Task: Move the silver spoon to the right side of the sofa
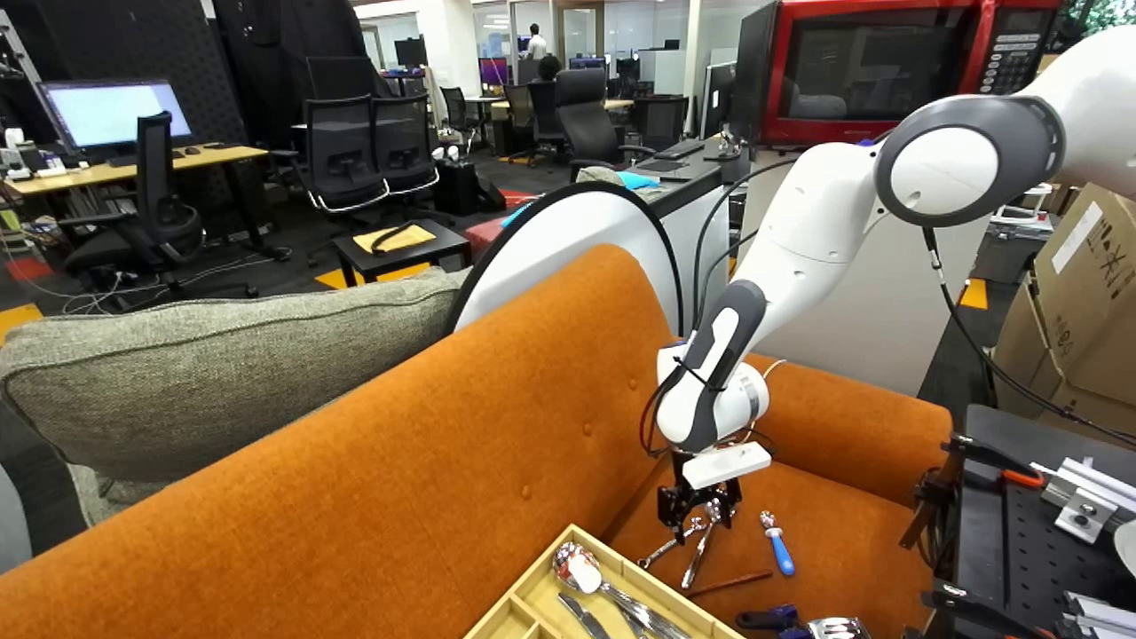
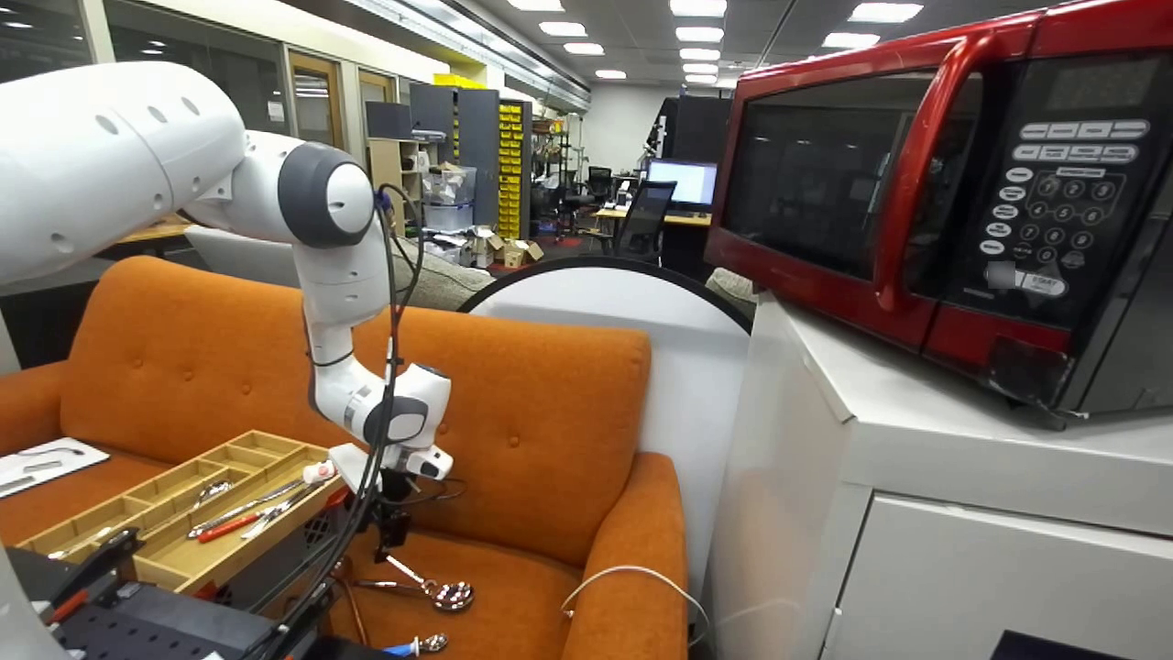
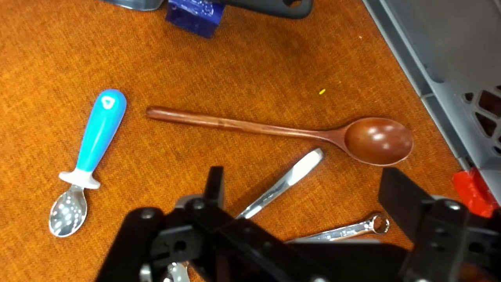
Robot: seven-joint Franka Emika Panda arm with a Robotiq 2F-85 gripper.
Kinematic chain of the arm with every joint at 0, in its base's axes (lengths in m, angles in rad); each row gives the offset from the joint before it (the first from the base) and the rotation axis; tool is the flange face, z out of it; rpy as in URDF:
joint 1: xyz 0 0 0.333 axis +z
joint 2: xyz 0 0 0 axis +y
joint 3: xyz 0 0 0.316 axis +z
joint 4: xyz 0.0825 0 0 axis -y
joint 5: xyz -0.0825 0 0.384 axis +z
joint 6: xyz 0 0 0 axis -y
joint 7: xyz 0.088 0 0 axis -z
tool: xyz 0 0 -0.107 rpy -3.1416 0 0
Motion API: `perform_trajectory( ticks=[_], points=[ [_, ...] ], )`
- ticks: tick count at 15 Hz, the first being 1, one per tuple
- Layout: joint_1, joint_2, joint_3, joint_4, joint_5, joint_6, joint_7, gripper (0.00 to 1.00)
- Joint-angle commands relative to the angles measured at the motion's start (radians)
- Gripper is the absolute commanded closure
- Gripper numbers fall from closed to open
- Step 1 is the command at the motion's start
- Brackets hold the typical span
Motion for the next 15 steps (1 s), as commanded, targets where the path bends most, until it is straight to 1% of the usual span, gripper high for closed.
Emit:
perform_trajectory(
  ticks=[1, 5, 6, 7, 15],
  points=[
    [-0.018, 0.030, 0.007, 0.034, 0.088, 0.004, 0.102, 0.00],
    [-0.022, 0.058, 0.004, 0.061, 0.185, 0.004, 0.223, 0.00],
    [-0.025, 0.065, 0.005, 0.066, 0.201, 0.017, 0.235, 0.00],
    [-0.008, 0.053, -0.007, 0.051, 0.168, 0.001, 0.202, 0.00],
    [-0.005, 0.056, -0.008, 0.053, 0.170, 0.000, 0.207, 0.00]
  ],
)
